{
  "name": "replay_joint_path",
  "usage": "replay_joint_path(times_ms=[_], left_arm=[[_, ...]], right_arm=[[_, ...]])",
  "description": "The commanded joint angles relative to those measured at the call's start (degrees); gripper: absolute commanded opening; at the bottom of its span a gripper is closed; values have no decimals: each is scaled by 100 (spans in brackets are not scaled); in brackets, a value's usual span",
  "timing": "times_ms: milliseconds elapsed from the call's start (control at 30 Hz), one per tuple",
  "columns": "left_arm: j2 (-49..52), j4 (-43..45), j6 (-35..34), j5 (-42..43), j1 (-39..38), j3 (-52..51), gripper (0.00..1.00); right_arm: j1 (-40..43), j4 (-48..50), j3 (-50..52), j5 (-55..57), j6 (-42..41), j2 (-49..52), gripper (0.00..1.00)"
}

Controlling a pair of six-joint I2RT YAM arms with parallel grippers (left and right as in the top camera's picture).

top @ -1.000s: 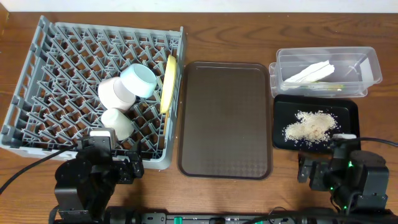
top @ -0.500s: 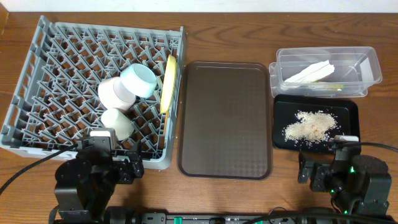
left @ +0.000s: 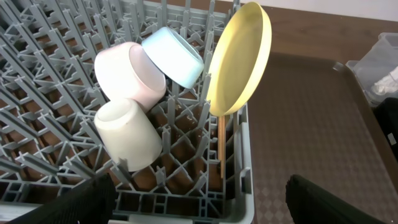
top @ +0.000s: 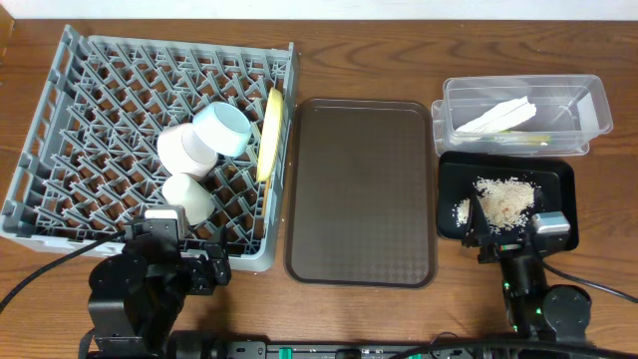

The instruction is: Sort waste into correct bins and load items into the dishwasher

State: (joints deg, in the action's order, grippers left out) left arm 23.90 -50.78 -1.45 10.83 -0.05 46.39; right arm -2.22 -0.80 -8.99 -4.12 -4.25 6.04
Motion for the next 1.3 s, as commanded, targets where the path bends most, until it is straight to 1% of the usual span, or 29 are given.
replay_joint_path(times_ms=[0,200,333,433,467,500,1267], left_arm=[[-7,9,35,72,9,-17,90],[-7,9,35,72,9,-15,90],[-7,9,35,72,9,-15,90],[-7,9,35,72,9,-17,90],[-7,9,35,72,9,-17,90],[-7,7,35,72,9,-15,90],[-7,9,35,72,9,-15,91]], right_arm=[[-33,302,332,-44,348,-142,99],[-26,372,649,-42,463,-579,99],[-26,643,876,-44,892,-577,99],[-15,7,870,-42,1038,-577,99],[-9,-271,870,-44,1036,-577,99],[-11,-315,870,-44,1005,-575,99],[-11,-308,868,-59,1010,-573,99]])
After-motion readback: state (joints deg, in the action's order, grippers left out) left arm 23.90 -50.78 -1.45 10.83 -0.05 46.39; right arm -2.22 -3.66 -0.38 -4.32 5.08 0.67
